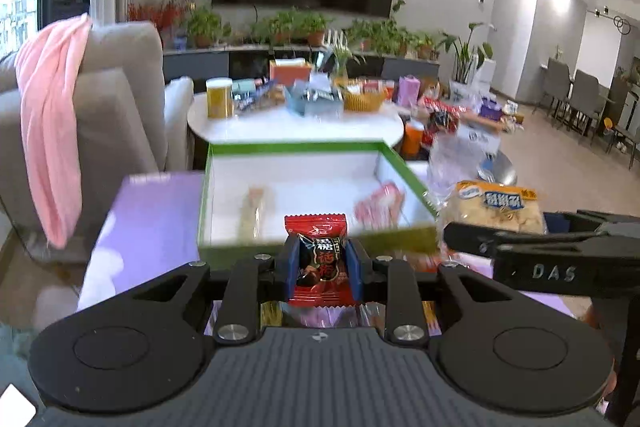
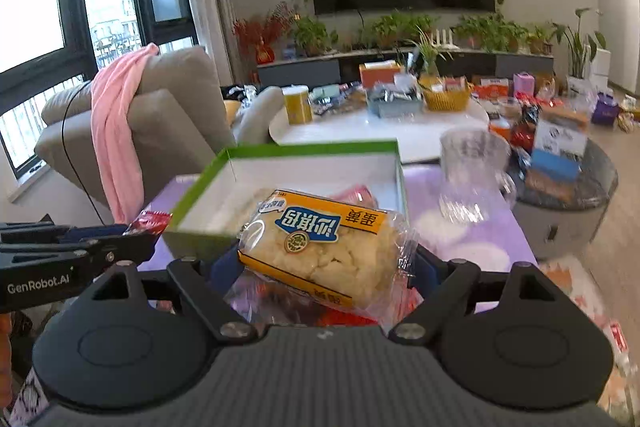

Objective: Organize snacks
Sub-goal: 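Drop the bread pack into the box with the right gripper while the left drops the candy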

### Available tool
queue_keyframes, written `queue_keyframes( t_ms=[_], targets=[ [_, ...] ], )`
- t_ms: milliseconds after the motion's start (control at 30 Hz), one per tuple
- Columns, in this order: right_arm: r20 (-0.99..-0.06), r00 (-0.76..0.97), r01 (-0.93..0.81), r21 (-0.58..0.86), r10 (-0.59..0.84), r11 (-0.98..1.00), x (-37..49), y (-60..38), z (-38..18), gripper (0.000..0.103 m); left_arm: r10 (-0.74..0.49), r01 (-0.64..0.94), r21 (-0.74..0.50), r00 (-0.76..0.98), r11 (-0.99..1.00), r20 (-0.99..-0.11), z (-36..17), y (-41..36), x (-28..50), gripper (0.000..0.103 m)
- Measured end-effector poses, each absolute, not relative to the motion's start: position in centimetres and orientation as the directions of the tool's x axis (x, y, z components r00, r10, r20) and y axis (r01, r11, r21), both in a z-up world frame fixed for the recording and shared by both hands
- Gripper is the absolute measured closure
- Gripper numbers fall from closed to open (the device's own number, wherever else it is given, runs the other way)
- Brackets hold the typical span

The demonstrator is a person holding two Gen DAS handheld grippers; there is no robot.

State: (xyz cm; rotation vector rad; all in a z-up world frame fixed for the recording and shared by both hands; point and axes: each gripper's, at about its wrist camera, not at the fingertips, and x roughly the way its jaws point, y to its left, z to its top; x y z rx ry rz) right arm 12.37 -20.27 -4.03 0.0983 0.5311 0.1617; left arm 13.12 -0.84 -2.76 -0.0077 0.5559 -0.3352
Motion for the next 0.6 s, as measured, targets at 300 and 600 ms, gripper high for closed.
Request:
queue_keyframes(
  t_ms=[300, 600],
  targets=[
    [-0.484, 0.858, -0.113, 0.147, 0.171, 0.983, 18.1, -20.2, -4.0, 0.029, -0.301, 0.294, -0.097, 0.807, 0.951, -0.508, -2.9, -1.1, 20.5, 0.080],
    [-0.546, 0.824, -0.088, 0.146, 0.154, 0.985, 22.9, -19.9, -6.7, 0.029, -0.300, 0.289, -0.112, 0.769, 0.951, -0.564, -6.3, -1.4, 26.2, 0.078]
  ],
)
